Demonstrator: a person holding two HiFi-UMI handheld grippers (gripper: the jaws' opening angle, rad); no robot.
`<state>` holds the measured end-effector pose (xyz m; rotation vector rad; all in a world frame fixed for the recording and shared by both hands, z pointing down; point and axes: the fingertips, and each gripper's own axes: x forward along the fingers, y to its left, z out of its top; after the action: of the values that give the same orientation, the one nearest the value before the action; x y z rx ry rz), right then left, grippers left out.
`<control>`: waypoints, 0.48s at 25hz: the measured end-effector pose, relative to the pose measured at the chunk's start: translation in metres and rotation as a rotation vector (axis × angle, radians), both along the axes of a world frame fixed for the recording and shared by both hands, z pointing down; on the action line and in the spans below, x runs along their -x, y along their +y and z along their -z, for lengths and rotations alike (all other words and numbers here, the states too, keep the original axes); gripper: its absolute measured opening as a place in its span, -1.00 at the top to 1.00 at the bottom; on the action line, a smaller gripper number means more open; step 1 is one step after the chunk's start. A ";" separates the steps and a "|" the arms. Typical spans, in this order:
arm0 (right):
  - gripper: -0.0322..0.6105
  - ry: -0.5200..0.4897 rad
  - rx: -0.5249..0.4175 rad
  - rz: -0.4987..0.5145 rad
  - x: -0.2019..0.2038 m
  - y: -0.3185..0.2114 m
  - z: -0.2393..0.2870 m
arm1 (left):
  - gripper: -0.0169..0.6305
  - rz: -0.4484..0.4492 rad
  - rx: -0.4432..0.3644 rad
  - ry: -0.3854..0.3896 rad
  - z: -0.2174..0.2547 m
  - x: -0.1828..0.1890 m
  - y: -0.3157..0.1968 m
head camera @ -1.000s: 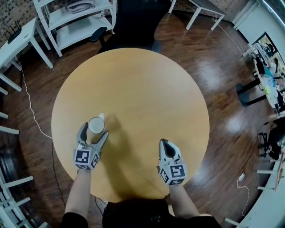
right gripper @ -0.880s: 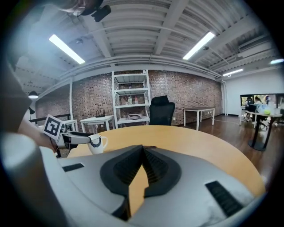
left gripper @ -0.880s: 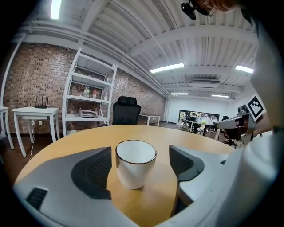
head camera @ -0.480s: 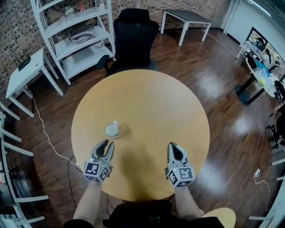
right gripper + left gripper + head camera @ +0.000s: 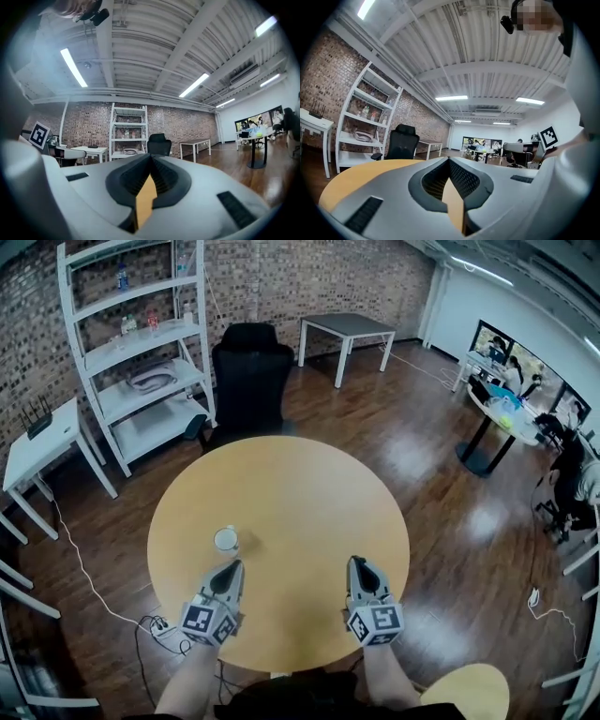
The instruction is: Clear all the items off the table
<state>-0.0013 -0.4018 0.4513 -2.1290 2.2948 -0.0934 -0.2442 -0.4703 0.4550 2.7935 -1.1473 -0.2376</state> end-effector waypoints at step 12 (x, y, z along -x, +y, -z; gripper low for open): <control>0.89 0.030 -0.042 -0.072 -0.036 0.044 0.025 | 0.95 -0.123 -0.073 0.014 0.029 -0.046 0.022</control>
<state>0.0349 -0.3574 0.4262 -2.2042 2.2120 -0.0132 -0.1979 -0.4479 0.4261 2.9083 -0.9782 -0.2922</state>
